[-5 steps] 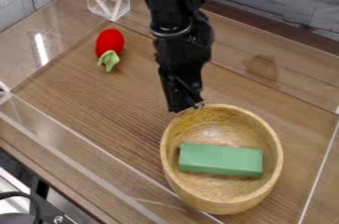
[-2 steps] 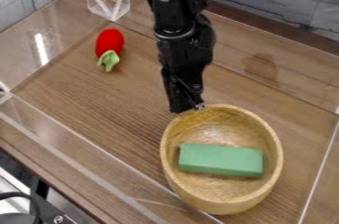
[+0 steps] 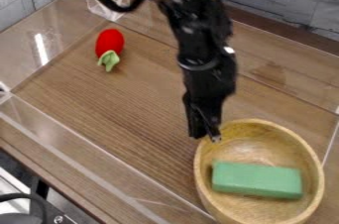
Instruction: Remove the green object from the brown bowl and put it on the table
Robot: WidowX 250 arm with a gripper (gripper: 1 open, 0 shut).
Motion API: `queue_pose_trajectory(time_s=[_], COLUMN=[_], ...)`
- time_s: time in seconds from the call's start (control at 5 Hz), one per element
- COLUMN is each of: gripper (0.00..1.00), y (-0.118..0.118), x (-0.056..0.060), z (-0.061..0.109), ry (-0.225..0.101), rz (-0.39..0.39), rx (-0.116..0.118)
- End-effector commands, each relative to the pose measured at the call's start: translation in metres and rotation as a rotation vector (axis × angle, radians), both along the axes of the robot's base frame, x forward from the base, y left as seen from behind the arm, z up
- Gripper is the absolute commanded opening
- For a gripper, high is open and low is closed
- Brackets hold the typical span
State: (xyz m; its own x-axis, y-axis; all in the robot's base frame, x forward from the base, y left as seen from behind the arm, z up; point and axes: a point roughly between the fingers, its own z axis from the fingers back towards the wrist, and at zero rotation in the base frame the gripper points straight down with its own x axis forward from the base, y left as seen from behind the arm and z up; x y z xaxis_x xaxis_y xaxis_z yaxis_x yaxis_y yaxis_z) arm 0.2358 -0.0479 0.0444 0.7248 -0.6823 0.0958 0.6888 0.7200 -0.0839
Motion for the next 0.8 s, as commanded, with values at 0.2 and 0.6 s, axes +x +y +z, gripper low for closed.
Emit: queue_pose_trajectory(time_s=[0.2,0.6], gripper=[0.0,0.0], y=[-0.032,-0.029], x=[-0.015,-0.023], z=[-0.006,-0.014], ry=[-0.001,0.012], rz=[-0.062,-0.112], rx=[-0.014,-0.018])
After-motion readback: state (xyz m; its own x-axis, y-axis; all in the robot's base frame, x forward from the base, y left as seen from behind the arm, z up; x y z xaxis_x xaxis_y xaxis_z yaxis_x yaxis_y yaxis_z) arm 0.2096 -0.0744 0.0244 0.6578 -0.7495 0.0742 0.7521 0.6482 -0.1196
